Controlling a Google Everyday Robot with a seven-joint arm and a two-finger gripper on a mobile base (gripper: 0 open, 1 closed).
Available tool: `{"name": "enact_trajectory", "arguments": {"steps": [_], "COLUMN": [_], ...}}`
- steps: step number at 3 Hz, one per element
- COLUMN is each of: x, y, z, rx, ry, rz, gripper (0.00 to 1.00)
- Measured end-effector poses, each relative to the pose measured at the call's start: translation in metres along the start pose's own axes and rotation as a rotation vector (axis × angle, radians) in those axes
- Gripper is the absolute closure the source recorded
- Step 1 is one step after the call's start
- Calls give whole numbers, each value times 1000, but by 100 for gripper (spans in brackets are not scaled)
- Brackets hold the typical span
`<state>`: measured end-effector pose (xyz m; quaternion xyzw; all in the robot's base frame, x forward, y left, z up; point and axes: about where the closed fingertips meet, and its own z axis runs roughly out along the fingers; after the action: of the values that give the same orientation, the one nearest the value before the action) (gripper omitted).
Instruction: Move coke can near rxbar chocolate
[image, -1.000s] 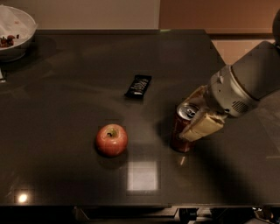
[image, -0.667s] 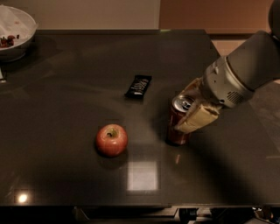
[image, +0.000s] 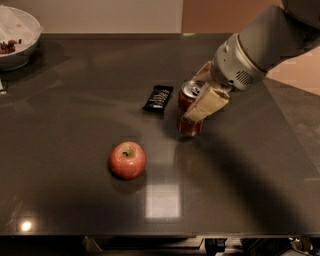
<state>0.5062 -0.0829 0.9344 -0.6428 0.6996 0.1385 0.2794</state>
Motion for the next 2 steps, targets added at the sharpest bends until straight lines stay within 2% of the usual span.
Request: {"name": "enact_trajectory", "arguments": {"steps": [2], "x": [-10], "y": [-57], "z": [33], "rx": [1], "ry": [-24], "rz": [48], "gripper": [100]}}
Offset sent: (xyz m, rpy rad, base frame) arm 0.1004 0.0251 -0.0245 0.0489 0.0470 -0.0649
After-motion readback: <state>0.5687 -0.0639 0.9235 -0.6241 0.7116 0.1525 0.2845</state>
